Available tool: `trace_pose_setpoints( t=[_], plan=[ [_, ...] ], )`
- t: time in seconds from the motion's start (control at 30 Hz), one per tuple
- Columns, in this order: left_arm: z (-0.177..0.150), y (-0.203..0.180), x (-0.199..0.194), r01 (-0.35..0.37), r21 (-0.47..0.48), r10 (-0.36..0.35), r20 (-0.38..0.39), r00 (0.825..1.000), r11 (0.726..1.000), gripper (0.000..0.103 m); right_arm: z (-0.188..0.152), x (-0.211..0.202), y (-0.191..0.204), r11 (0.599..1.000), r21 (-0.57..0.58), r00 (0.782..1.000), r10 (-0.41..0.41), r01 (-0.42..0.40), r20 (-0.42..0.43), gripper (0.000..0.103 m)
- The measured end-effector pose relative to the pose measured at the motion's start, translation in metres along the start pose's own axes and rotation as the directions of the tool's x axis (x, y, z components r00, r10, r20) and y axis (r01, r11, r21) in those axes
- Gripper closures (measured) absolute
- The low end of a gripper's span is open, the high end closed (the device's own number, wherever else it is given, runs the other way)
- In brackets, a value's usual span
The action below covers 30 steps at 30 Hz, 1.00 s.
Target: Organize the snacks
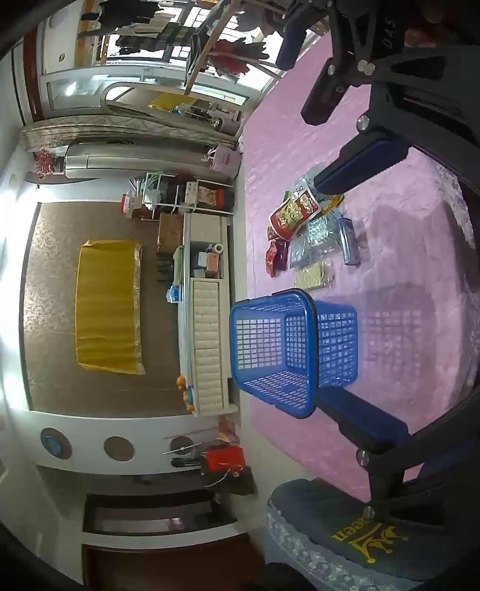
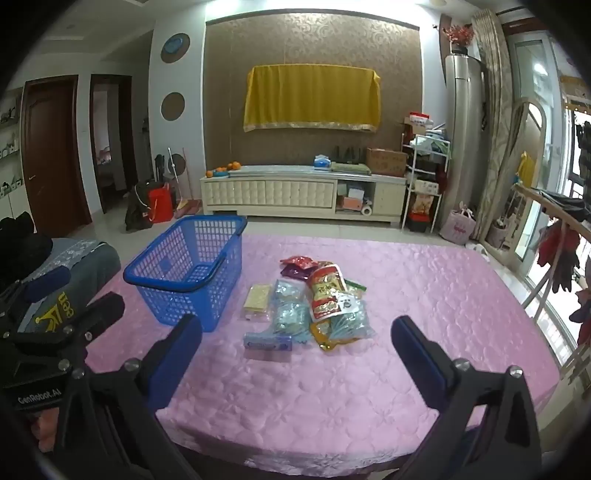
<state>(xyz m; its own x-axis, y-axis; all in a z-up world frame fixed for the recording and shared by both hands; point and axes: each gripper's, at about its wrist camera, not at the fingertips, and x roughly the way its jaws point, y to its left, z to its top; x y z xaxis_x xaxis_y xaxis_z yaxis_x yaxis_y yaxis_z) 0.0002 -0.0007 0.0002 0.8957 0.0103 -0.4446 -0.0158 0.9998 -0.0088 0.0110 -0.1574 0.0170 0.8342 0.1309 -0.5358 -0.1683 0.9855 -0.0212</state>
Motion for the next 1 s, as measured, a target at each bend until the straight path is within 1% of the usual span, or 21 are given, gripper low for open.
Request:
trace_pose_setpoints(
  t=[0.1,0.17,0.27,0.33,0.63,1.0],
  plan=[
    [-0.002,-0.004,0.0,0.001,-0.004,-0.001,-0.001,1.0,1.0,0.0,0.001,0.001,0.005,1.0,-0.014,1.0,-0.014,0.014,0.006,0.0],
    [-0.005,-0.001,0.001,0.023,-0.021,-0.023,-0.005,1.0,1.0,0.0,-0.002,-0.001,0.005,1.0,-0.008,1.0,-0.01,0.01,0.012,0.0],
    [-0.003,0.002,0.004,0.032,-0.035,-0.033,-0.022,0.999,0.999,0.0,-0.002,0.001,-0.002,1.0,0.019,1.0,0.011,-0.011,0.006,0.0],
    [-0.002,0.002,0.006,0.033,-0.033,-0.034,-0.024,0.999,0.999,0.0,0.001,-0.003,-0.004,1.0,0.022,1.0,0.01,-0.01,0.013,0.0],
    [0.001,0.002,-0.001,0.037,-0.033,-0.038,-0.022,0.999,0.999,0.0,-0.002,0.001,0.001,1.0,0.015,1.0,0.013,-0.013,-0.009,0.0],
    [0.0,0.004,-0.001,0.053,-0.043,-0.054,-0.031,0.998,0.998,0.0,-0.003,0.002,0.0,1.0,0.017,1.0,0.012,-0.012,-0.01,0.0]
  ],
)
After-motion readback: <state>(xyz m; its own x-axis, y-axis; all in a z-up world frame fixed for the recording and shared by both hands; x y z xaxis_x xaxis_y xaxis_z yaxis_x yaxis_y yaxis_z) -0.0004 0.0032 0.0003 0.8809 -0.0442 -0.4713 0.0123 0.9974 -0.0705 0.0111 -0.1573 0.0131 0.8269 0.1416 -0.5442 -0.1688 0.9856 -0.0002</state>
